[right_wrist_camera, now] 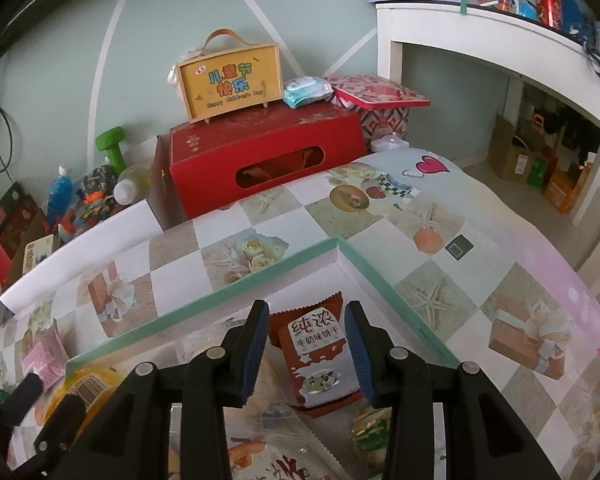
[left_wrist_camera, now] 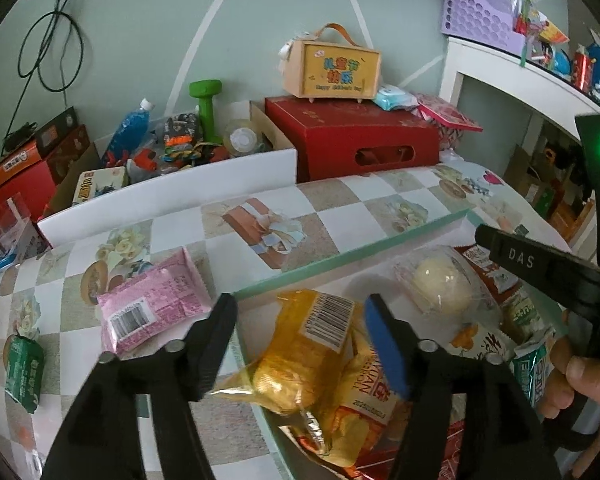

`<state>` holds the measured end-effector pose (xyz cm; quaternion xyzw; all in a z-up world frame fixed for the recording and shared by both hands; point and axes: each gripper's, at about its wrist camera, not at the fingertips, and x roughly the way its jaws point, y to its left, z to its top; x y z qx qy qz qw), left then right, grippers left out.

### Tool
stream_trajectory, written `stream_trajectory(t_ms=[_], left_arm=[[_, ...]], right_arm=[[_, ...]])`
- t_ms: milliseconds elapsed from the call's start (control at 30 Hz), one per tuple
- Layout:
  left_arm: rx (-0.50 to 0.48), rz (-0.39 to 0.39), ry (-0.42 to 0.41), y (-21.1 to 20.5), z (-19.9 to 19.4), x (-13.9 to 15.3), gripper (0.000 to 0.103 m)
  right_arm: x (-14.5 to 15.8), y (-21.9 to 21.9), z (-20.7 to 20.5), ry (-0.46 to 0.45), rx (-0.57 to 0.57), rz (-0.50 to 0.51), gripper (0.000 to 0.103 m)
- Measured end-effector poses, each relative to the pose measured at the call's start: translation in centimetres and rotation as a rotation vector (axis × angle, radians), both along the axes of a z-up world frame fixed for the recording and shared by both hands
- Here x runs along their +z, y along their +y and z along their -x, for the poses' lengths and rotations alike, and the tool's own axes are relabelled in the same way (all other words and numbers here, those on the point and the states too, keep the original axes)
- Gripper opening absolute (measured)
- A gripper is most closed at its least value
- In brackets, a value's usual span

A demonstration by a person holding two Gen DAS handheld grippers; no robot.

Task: Organize snacks
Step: 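Carry the yellow bread and milk biscuit packet over the tray and open both grippers, then move both grippers back toward the green biscuit pack and pink wafer pack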

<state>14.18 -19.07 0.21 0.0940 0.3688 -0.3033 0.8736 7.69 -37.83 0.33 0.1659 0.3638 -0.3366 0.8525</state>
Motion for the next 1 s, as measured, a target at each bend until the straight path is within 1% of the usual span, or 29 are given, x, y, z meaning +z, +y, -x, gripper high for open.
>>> stream_trajectory(t_ms=[67, 100, 133, 233, 267, 300, 333, 367, 467, 533, 700, 833, 1000], left_arm=[[0.02, -0.004, -0.001, 0.4, -0.3, 0.1, 0.07], [0.032, -0.008, -0.002, 0.7, -0.4, 0.1, 0.07], [0.041, -0.012, -0.001, 0.8, -0.5, 0.0, 0.07], [0.072, -0.025, 0.006, 1.5, -1.1, -0.2, 0.071], [0.081, -0.029, 0.009, 1.7, -1.3, -0.3, 0.071], [0.092, -0.033, 0.012, 2.0, -1.5, -0.4, 0.074], [0.099, -0.031, 0.017, 2.2, -1.7, -0.5, 0.085], [0.109, -0.03, 0.019, 2.4, -1.9, -0.6, 0.089], [0.132, -0.022, 0.02, 3.0, -2.2, -0.5, 0.09], [0.147, -0.01, 0.023, 3.4, -2.3, -0.5, 0.09], [0.192, 0.033, 0.044, 4.7, -3.0, -0.6, 0.093], [0.221, 0.073, 0.048, 5.5, -3.4, -0.6, 0.093], [0.245, 0.071, 0.038, 5.9, -3.6, -0.6, 0.093]], right_arm=[[0.0, 0.0, 0.0, 0.002, -0.005, -0.001, 0.051], [0.1, 0.0, 0.0, 0.002, -0.008, -0.001, 0.064], [0.1, 0.0, 0.0, 0.001, -0.01, 0.001, 0.073], [0.2, 0.1, 0.0, -0.001, -0.007, -0.001, 0.083], [0.2, 0.2, -0.1, -0.003, 0.0, -0.004, 0.085], [0.1, 0.3, -0.2, -0.005, 0.01, -0.007, 0.088], [0.1, 0.4, -0.3, -0.004, 0.016, -0.007, 0.09], [0.1, 0.5, -0.5, 0.0, 0.024, -0.005, 0.09], [0.0, 1.0, -0.9, 0.008, 0.046, 0.0, 0.092], [-0.1, 1.3, -1.1, 0.011, 0.06, 0.003, 0.103], [-0.2, 1.8, -1.5, 0.022, 0.082, 0.01, 0.103], [-0.5, 2.1, -1.8, 0.034, 0.096, 0.009, 0.103], [-0.7, 2.4, -2.1, 0.053, 0.102, 0.014, 0.103]])
